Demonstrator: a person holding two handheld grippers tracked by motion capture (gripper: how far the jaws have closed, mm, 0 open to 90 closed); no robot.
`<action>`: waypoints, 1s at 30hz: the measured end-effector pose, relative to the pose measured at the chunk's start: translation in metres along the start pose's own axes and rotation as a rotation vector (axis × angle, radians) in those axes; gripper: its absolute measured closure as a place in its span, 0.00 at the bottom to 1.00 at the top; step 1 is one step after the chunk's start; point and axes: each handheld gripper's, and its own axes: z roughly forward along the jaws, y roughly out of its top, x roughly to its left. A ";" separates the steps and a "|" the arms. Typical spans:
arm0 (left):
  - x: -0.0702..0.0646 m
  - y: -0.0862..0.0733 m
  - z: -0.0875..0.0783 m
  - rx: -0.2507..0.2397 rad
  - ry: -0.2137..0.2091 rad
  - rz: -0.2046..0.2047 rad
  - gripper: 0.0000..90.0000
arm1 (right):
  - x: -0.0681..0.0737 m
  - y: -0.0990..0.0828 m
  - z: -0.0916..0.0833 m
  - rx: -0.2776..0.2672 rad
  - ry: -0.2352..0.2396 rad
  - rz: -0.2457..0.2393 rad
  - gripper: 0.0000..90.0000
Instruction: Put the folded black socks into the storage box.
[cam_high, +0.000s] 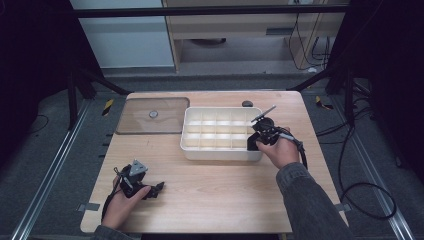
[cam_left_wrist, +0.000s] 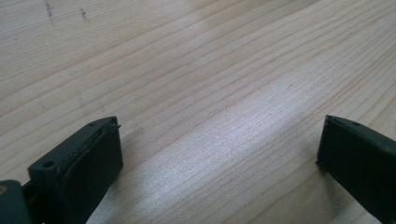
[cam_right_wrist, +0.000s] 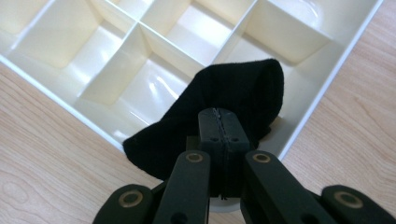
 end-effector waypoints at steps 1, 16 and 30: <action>0.000 0.000 0.000 0.000 0.000 0.000 0.00 | 0.000 0.000 -0.001 -0.002 0.003 -0.002 1.00; 0.000 0.000 0.000 -0.003 0.000 -0.003 0.00 | 0.000 0.001 -0.014 -0.086 0.031 0.006 1.00; 0.000 0.000 0.000 -0.003 0.001 -0.004 0.00 | -0.002 -0.001 -0.024 -0.162 0.034 0.022 1.00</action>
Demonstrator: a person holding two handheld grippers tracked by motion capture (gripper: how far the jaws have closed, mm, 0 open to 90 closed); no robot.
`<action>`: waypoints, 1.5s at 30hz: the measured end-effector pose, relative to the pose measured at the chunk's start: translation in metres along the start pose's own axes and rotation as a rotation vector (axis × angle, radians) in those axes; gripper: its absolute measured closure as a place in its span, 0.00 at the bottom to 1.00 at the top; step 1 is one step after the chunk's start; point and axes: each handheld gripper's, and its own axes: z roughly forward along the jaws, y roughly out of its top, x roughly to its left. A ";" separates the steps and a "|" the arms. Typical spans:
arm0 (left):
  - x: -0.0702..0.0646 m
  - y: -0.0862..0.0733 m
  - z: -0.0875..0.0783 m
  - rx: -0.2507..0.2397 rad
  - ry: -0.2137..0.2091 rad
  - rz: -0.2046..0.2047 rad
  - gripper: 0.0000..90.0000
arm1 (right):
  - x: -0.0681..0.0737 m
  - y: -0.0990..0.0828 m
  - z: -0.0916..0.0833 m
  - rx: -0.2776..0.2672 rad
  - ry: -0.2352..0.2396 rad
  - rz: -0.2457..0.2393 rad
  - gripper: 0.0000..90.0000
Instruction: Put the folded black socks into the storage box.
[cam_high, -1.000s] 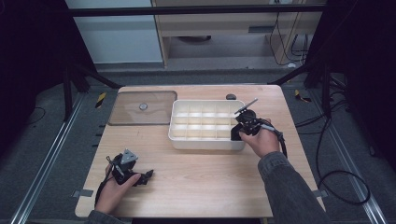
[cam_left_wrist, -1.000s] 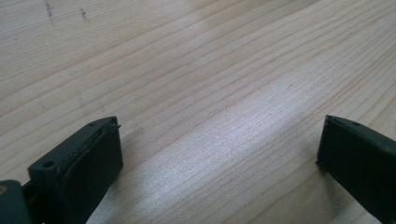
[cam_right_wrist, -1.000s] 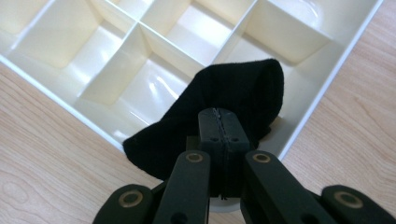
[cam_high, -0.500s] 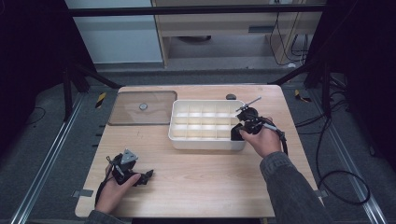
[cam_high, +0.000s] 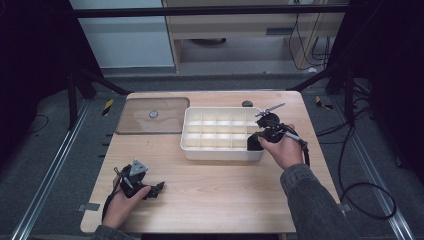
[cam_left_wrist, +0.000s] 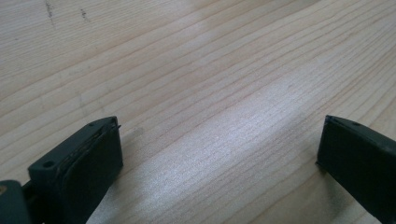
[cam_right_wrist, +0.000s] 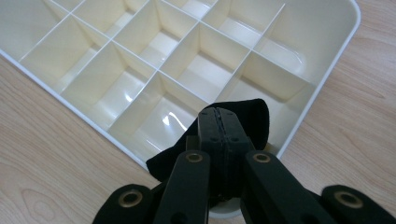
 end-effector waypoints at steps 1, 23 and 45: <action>0.000 0.000 0.000 0.000 0.000 -0.001 0.00 | 0.000 0.000 0.000 -0.004 0.003 0.004 1.00; -0.001 0.000 0.000 0.000 0.002 -0.003 0.00 | -0.006 -0.003 -0.018 -0.068 0.013 0.018 0.98; -0.001 0.000 0.000 -0.001 0.002 -0.001 0.00 | -0.003 -0.010 -0.034 -0.124 0.019 0.042 0.77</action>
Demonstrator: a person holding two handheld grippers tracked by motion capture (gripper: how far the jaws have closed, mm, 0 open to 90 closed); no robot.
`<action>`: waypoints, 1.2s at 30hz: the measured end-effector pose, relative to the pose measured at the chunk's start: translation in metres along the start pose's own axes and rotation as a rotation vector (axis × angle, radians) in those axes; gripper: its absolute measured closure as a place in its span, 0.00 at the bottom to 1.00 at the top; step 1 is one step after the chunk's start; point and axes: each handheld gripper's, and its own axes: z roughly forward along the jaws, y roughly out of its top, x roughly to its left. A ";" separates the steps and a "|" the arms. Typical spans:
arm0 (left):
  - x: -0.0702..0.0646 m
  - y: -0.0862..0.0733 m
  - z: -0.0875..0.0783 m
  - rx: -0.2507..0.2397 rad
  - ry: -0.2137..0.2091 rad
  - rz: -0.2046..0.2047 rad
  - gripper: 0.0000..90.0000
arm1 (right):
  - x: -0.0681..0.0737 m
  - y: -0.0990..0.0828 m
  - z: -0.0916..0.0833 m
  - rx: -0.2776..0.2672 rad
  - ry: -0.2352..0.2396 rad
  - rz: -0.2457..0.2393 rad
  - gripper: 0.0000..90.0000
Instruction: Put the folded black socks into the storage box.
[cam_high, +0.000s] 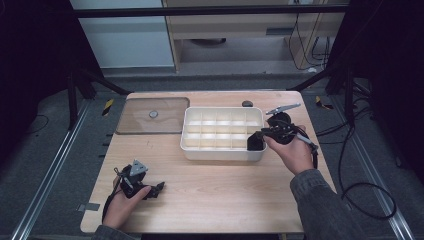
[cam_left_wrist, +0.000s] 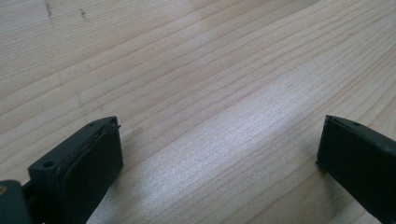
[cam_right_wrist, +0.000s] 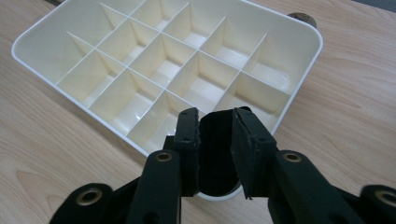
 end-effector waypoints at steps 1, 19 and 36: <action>0.000 0.000 0.000 0.001 0.000 0.001 0.00 | 0.000 0.000 -0.001 -0.003 0.000 0.000 0.75; -0.001 0.001 0.001 0.000 -0.005 0.005 0.00 | 0.005 -0.009 -0.010 -0.038 -0.004 0.009 0.29; -0.002 0.001 0.001 0.001 -0.007 0.007 0.00 | 0.010 -0.017 -0.025 -0.103 -0.048 -0.006 0.07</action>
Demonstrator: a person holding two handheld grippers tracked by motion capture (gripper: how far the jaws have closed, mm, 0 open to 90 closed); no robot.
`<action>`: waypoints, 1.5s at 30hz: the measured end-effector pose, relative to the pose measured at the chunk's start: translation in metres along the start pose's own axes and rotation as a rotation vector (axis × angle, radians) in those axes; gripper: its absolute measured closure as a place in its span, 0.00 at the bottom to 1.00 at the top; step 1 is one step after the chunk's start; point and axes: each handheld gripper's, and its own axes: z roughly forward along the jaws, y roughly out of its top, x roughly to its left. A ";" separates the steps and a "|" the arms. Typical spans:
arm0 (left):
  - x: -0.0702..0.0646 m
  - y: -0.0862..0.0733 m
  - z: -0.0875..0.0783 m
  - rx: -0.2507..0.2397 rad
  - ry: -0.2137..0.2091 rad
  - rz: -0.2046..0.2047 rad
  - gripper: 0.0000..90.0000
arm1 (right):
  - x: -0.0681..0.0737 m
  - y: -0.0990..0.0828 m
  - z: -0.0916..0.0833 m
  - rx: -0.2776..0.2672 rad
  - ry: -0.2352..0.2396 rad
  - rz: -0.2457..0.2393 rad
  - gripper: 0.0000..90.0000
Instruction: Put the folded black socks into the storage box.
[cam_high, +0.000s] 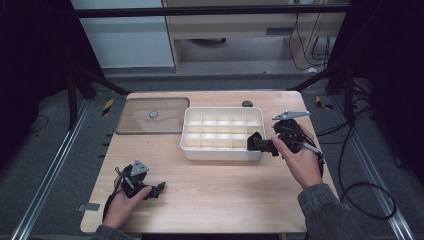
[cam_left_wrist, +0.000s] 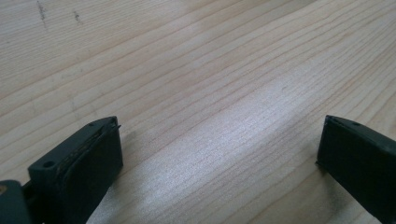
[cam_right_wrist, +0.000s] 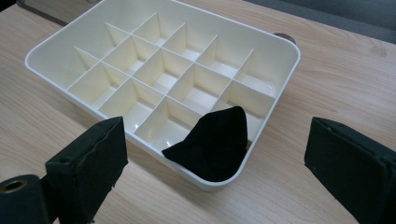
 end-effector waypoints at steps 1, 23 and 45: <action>0.000 0.000 0.000 0.001 0.000 0.001 0.00 | 0.000 0.000 -0.001 -0.003 0.003 0.006 0.07; 0.000 0.000 0.000 0.002 0.000 0.003 0.00 | -0.014 -0.030 -0.010 -0.041 -0.027 -0.012 0.13; -0.001 0.000 0.000 0.002 0.000 0.006 0.00 | -0.037 -0.093 -0.006 -0.036 -0.037 0.040 0.19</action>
